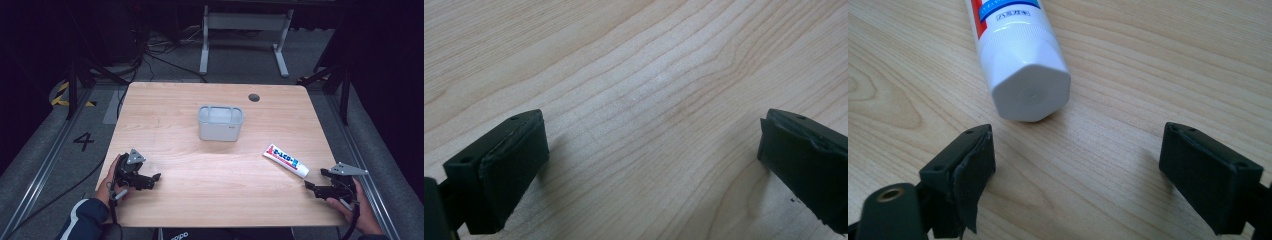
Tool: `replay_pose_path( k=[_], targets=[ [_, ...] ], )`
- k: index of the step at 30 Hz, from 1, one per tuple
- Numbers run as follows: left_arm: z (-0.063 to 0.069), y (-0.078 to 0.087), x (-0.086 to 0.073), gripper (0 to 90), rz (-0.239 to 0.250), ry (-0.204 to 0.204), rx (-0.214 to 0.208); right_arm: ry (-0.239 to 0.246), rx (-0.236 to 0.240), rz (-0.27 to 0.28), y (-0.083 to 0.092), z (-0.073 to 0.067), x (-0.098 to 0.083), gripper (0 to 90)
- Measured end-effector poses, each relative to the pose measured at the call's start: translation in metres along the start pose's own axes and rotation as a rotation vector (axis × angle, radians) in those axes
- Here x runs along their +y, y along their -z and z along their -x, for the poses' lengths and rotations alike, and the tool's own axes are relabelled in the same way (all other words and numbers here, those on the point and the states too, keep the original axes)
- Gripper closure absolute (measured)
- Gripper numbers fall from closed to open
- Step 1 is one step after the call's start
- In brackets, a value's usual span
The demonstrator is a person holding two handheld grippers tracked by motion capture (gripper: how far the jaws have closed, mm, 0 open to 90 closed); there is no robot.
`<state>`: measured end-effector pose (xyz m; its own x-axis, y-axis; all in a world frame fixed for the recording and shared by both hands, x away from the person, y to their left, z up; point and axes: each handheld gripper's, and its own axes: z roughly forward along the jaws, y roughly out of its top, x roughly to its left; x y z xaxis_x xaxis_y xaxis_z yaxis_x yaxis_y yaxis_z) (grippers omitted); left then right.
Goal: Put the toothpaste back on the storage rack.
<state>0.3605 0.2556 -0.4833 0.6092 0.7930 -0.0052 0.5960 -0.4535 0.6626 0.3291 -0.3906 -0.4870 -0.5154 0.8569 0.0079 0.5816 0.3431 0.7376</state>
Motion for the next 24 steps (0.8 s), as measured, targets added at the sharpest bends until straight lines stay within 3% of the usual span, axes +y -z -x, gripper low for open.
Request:
replay_pose_path(
  k=[6, 9, 10, 12, 14, 17, 24],
  targets=[
    [-0.01, 0.002, -0.001, 0.3, -0.003, -0.037, -0.014, 0.001, 0.001, 0.0, 0.0, 0.0, 0.0, 15.1],
    [-0.01, 0.002, -0.001, 0.3, -0.005, -0.031, -0.028, 0.003, 0.004, -0.027, 0.002, 0.0, 0.002, 15.3],
    [-0.01, 0.002, -0.001, 0.3, -0.006, -0.032, -0.029, 0.016, 0.019, -0.061, 0.004, 0.0, 0.004, 15.2],
    [-0.01, 0.001, -0.001, 0.4, 0.0, -0.03, -0.03, 0.041, 0.046, -0.078, 0.004, -0.001, 0.005, 14.7],
    [-0.01, 0.002, -0.002, 0.5, -0.003, -0.049, -0.031, 0.048, 0.053, -0.08, 0.004, -0.002, 0.006, 14.7],
    [-0.009, 0.002, -0.003, 0.4, 0.0, -0.032, -0.035, 0.062, 0.065, -0.103, 0.003, -0.001, 0.008, 14.8],
    [-0.01, 0.002, -0.002, 0.1, 0.003, -0.06, -0.051, 0.091, 0.09, -0.132, 0.004, 0.002, 0.012, 17.2]
  ],
)
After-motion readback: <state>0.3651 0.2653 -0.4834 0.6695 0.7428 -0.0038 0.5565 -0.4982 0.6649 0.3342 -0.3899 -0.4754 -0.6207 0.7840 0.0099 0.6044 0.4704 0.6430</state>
